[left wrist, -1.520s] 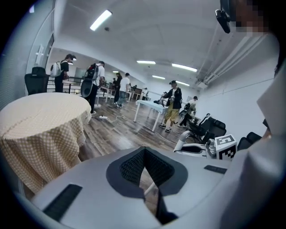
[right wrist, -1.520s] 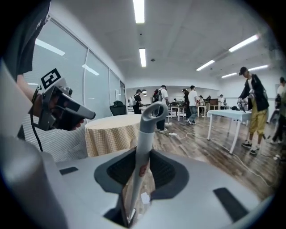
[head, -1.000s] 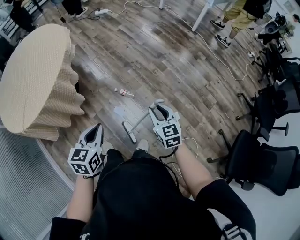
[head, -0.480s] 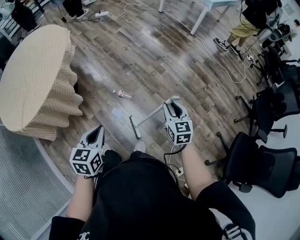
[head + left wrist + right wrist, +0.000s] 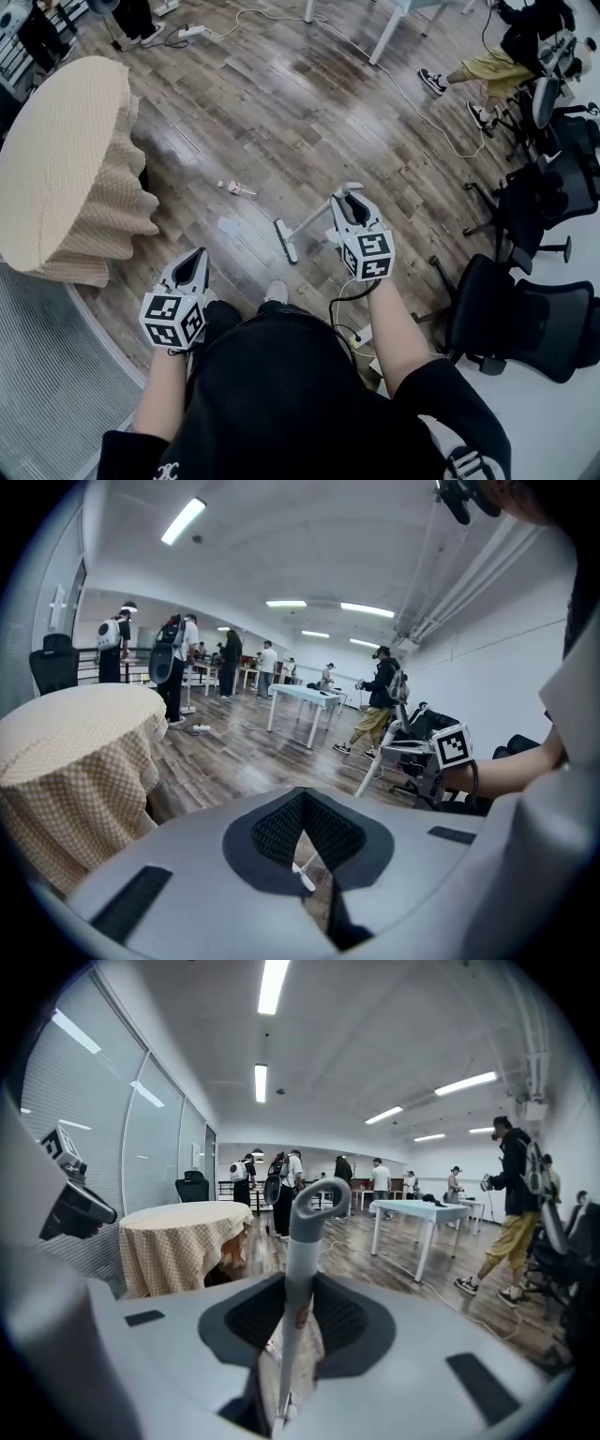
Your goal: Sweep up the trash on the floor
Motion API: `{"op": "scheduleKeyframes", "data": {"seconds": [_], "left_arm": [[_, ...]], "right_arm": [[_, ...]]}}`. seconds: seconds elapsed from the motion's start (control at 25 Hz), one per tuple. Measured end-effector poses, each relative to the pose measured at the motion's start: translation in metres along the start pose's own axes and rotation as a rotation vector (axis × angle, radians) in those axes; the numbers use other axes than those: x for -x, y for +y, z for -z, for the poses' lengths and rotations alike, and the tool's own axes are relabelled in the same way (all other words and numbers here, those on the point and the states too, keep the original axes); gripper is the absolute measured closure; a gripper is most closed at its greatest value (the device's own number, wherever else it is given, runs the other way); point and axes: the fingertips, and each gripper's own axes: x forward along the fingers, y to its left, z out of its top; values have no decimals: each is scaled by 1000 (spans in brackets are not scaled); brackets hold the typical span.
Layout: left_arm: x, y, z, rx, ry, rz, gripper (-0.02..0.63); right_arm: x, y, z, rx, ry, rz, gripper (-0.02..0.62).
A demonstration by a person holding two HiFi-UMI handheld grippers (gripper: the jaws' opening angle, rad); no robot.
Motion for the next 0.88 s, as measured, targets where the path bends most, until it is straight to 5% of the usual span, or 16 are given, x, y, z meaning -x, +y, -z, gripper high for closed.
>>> {"op": "scheduleKeyframes", "data": {"seconds": [0.48, 0.88], "left_arm": [[-3, 6, -7, -5, -2, 8, 611], [5, 58, 0, 24, 17, -4, 611]], "right_arm": [[1, 25, -46, 68, -39, -70, 495], [-41, 108, -104, 84, -92, -213, 495]]}}
